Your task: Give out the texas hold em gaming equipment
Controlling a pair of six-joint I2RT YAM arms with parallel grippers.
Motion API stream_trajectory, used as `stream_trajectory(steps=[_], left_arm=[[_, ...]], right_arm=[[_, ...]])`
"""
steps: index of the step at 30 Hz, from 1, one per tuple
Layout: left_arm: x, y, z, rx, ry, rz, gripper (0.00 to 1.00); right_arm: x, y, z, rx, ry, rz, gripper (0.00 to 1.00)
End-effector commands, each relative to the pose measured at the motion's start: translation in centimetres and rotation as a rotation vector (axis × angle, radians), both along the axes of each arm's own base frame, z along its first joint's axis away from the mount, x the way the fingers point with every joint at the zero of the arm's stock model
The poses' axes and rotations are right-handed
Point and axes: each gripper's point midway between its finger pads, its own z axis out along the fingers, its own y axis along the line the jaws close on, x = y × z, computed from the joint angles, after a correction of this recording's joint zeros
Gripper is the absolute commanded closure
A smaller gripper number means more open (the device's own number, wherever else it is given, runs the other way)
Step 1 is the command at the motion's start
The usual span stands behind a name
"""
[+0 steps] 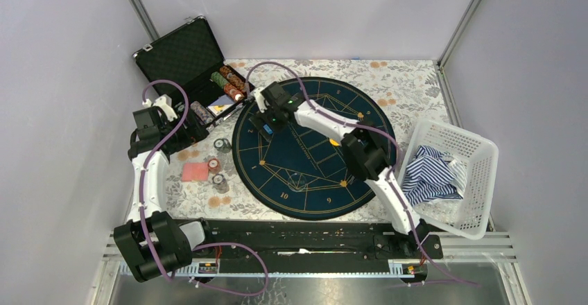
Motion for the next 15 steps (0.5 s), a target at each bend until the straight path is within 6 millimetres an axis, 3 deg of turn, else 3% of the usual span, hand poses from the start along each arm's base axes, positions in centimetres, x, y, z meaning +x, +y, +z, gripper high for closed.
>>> stream_trajectory(steps=[1, 4, 9, 15], left_arm=[[0.5, 0.2, 0.9, 0.025, -0.06, -0.024, 0.01], [0.5, 0.1, 0.7, 0.032, -0.056, -0.051, 0.01], [0.3, -0.8, 0.7, 0.019, -0.062, -0.113, 0.01], [0.0, -1.3, 1.4, 0.035, -0.094, -0.159, 0.01]], right_arm=[[-0.1, -4.2, 11.3, 0.151, -0.043, -0.01, 0.05], [-0.2, -9.4, 12.7, 0.142, -0.046, -0.056, 0.02], [-1.1, -16.5, 11.5, 0.096, -0.028, -0.128, 0.0], [-3.8, -20.8, 8.0, 0.03, 0.027, -0.148, 0.0]])
